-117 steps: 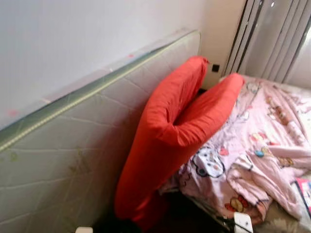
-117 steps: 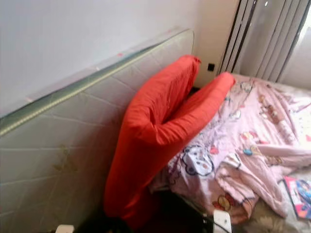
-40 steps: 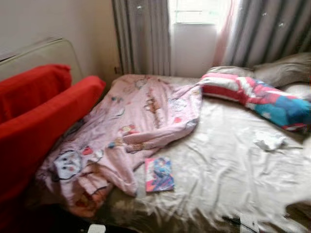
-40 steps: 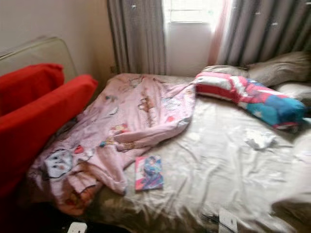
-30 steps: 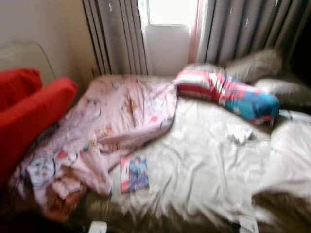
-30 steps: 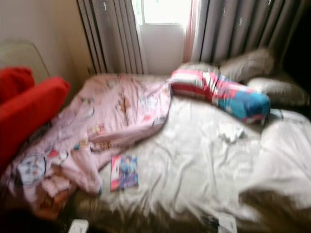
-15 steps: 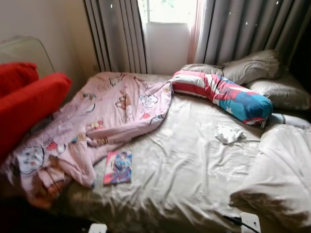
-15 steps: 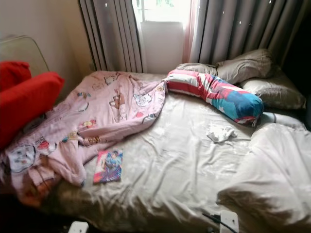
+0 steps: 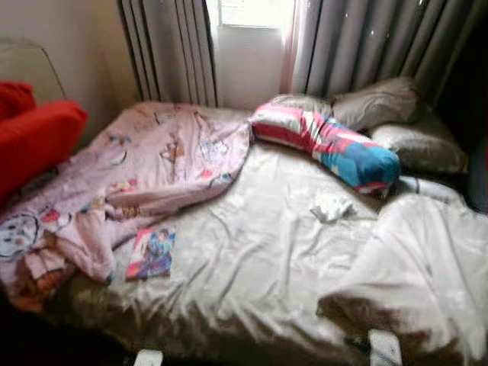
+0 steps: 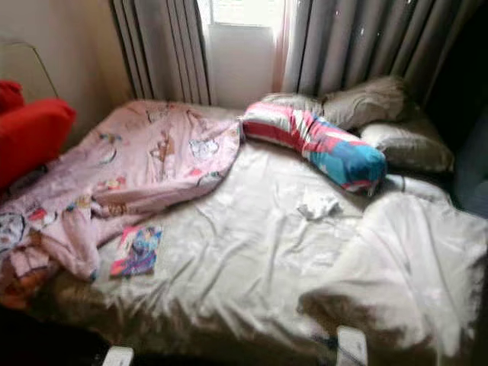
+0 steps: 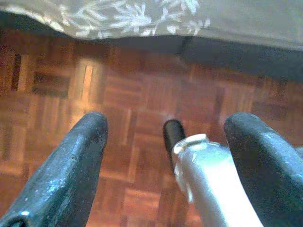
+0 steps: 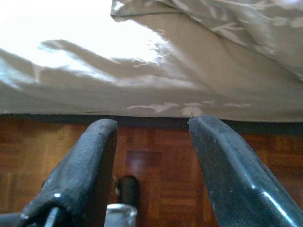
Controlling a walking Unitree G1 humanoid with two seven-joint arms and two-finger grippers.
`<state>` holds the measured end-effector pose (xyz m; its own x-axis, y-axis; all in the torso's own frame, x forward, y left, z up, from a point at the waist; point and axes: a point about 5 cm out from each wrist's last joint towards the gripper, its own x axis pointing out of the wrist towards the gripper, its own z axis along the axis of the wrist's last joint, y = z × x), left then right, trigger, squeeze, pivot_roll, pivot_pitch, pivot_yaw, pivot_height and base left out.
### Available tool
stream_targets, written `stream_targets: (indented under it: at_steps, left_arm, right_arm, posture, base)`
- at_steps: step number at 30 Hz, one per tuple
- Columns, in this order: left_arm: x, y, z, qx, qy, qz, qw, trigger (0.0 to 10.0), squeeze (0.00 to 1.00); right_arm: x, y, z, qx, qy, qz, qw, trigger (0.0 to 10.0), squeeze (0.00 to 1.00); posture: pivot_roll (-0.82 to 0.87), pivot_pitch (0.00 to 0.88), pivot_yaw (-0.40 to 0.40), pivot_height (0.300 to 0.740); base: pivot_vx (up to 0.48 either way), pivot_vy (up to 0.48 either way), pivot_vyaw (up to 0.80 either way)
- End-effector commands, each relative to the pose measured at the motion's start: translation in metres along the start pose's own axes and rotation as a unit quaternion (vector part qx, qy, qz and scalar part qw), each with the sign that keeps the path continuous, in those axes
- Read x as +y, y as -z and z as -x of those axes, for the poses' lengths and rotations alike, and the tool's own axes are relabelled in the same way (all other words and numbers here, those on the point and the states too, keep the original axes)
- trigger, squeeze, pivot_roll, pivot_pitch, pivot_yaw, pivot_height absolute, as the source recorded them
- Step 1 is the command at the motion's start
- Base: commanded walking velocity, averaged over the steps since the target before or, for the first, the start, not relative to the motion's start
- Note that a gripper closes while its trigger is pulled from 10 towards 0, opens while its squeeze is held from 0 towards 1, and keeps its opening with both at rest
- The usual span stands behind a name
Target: Clean up the room
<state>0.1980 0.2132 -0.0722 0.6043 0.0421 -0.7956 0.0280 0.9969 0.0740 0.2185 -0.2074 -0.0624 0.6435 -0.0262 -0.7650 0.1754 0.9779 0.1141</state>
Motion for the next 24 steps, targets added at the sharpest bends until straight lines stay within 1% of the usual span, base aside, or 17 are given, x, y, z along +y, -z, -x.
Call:
stream_targets:
  at_steps: [1,14,19,24]
  left_arm:
    - [-0.0017,-0.0006,-0.0003,0.001,0.003,-0.007,1.0,10.0,0.0]
    - [-0.001,-0.0008,-0.0003,0.001,0.003,-0.006,1.0,10.0,0.0]
    - [-0.0011,-0.0001,-0.0002,0.003,0.003,-0.003,1.0,10.0,0.0]
    - [-0.0016,-0.0003,-0.0002,-0.002,0.004,0.01,1.0,10.0,0.0]
  right_arm:
    - [-0.0069,0.0028,0.0015,0.004,0.01,-0.006,1.0,10.0,0.0]
    - [-0.0061,0.0029,0.0014,0.004,0.009,-0.006,1.0,10.0,0.0]
    - [-0.0059,0.0032,0.0013,0.006,0.009,-0.006,1.0,10.0,0.0]
    - [-0.0058,0.0036,0.0013,0.01,0.007,-0.002,1.0,10.0,0.0]
  posture:
    - [-0.01,0.051,0.007,0.74]
    - [-0.01,0.053,0.007,0.74]
    - [-0.01,0.054,0.007,0.74]
    - [-0.01,0.057,0.006,0.74]
  base:
    - [0.0,-0.296,0.0]
    - [0.0,-0.288,0.0]
    - [0.0,0.0,0.0]
    - [0.0,0.0,-0.77]
